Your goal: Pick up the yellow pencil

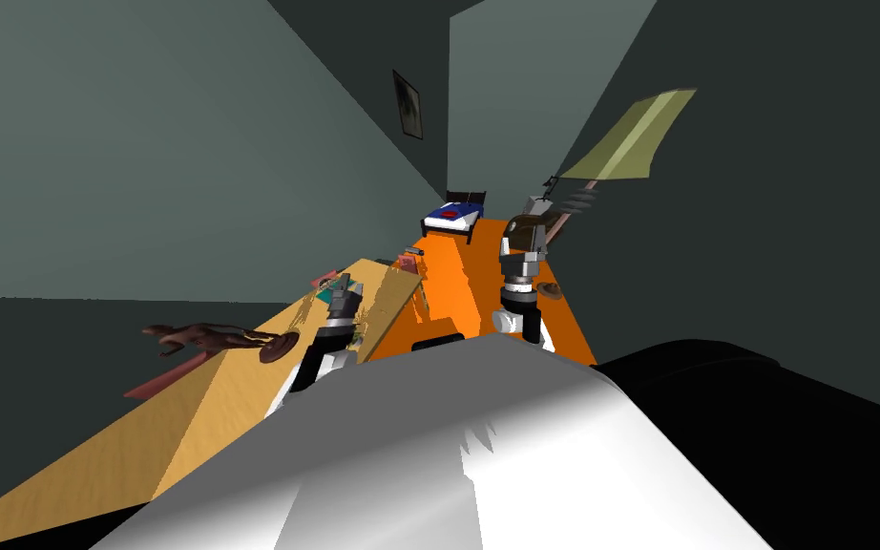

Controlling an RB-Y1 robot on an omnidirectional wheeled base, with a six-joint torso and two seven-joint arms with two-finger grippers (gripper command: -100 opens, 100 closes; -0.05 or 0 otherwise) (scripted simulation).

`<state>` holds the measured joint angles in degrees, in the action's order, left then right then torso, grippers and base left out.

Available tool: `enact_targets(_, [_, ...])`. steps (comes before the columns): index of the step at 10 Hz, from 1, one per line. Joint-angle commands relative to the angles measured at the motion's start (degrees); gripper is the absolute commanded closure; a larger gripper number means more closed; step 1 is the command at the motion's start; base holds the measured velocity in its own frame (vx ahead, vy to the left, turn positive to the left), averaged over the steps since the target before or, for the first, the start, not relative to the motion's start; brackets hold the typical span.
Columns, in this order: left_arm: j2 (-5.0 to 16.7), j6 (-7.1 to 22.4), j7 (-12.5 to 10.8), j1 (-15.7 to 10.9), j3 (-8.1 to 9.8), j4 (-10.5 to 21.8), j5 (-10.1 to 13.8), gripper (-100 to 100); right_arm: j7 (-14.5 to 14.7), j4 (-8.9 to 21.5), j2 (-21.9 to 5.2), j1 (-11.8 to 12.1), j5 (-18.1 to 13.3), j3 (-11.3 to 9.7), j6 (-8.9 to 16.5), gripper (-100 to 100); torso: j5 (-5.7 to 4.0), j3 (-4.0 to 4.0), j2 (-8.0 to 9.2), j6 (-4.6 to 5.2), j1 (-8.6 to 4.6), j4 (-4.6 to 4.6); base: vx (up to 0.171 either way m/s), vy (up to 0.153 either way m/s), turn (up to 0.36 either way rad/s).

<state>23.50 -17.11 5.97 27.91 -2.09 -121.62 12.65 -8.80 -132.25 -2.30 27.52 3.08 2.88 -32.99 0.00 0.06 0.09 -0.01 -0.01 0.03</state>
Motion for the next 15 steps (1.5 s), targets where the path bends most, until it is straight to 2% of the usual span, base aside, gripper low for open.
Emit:
enact_targets(1, [2.9, 2.9, 0.6, -0.5, -0.39, 1.0, 2.9, -100, 0.0, 0.0, 0.0, 0.0, 0.0, 0.0, 0.0, 0, 0.0, 0.0, 0.0, 0.0, 0.0, 0.0, -0.019, -0.019, -0.12])
enact_targets(2, [2.9, 3.4, 0.6, -0.5, -0.39, 1.0, 3.1, -100, 0.0, 0.0, 0.0, 0.0, 0.0, 0.0, 0.0, 0, 0.0, -0.01, -0.01, 0.02, -0.02, -0.01, -0.015, -0.011, -0.063])
enact_targets(4, [7.0, 7.1, 1.4, -1.3, -1.2, 3.8, 7.2, -100, 0.0, 0.0, 0.0, 0.0, 0.0, 0.0, 0.0, 0, 0.0, -0.03, -0.05, 0.02, 0.01, -0.01, -0.017, -0.011, -0.151])
enact_targets(5, [7.5, 8.0, 1.4, -1.3, -1.2, 3.8, 8.2, -100, 0.0, 0.0, 0.0, 0.0, 0.0, 0.0, 0.0, 0, 0.01, -0.03, -0.04, 0.02, 0.02, -0.01, -0.016, -0.004, -0.078])
enact_targets(6, [9.7, 9.6, 1.8, -1.8, -1.67, 5.3, 10.2, -100, 0.0, 0.0, 0.0, 0.0, 0.0, 0.0, 0.0, 0, 0.0, -0.02, -0.03, -0.02, 0.03, -0.01, -0.014, -0.006, -0.112])
enact_targets(7, [9.7, 10.3, 1.8, -1.8, -1.67, 5.3, 10.9, -100, 0.0, 0.0, 0.0, 0.0, 0.0, 0.0, 0.0, 0, 0.0, -0.02, -0.04, 0.01, 0.03, -0.01, -0.009, -0.003, -0.079])
enact_targets(9, [13.8, 14.0, 2.6, -2.7, -2.73, 8.5, 14.8, -100, 0.0, 0.0, 0.0, 0.0, 0.0, 0.0, 0.0, 0, 0.01, -0.05, -0.08, 0.02, 0.04, -0.02, -0.004, -0.002, -0.2])
enact_targets(10, [14.1, 15.2, 2.6, -2.7, -2.73, 8.5, 16.2, -100, 0.0, 0.0, 0.0, 0.0, 0.0, 0.0, 0.0, 0, 0.01, -0.05, -0.09, 0.02, 0.06, -0.02, -0.001, 0.007, -0.064])
enact_targets(11, [16.1, 16.8, 3.0, -3.1, -3.32, 10.2, 18.3, -100, 0.0, 0.0, 0.0, 0.0, 0.0, 0.0, 0.0, 0, 0.02, -0.05, -0.09, -0.02, 0.08, -0.02, 0.002, 0.005, -0.145])
enact_targets(12, [16.1, 17.6, 3.0, -3.1, -3.32, 10.2, 18.8, -100, 0.0, 0.0, 0.0, 0.0, 0.0, 0.0, 0.0, 0, 0.02, -0.06, -0.1, 0.01, 0.07, -0.02, 0.003, 0.008, -0.084])
enact_targets(13, [18.1, 20.1, 3.3, -3.5, -3.96, 12.0, 21.1, -100, 0.0, 0.0, 0.0, 0.0, 0.0, 0.0, 0.0, 0, 0.02, -0.06, -0.1, -0.02, 0.08, -0.02, 0.006, 0.006, -0.15])
enact_targets(14, [18.1, 20.1, 3.3, -3.5, -3.96, 12.0, 21.5, -100, 0.0, 0.0, 0.0, 0.0, 0.0, 0.0, 0.0, 0, 0.02, -0.07, -0.12, 0.01, 0.09, -0.03, 0.006, 0.009, -0.071])
enact_targets(15, [19.9, 22.2, 3.7, -3.9, -4.65, 13.9, 23.9, -100, 0.0, 0.0, 0.0, 0.0, 0.0, 0.0, 0.0, 0, 0.02, -0.07, -0.12, -0.03, 0.08, -0.03, 0.01, 0.007, -0.162])
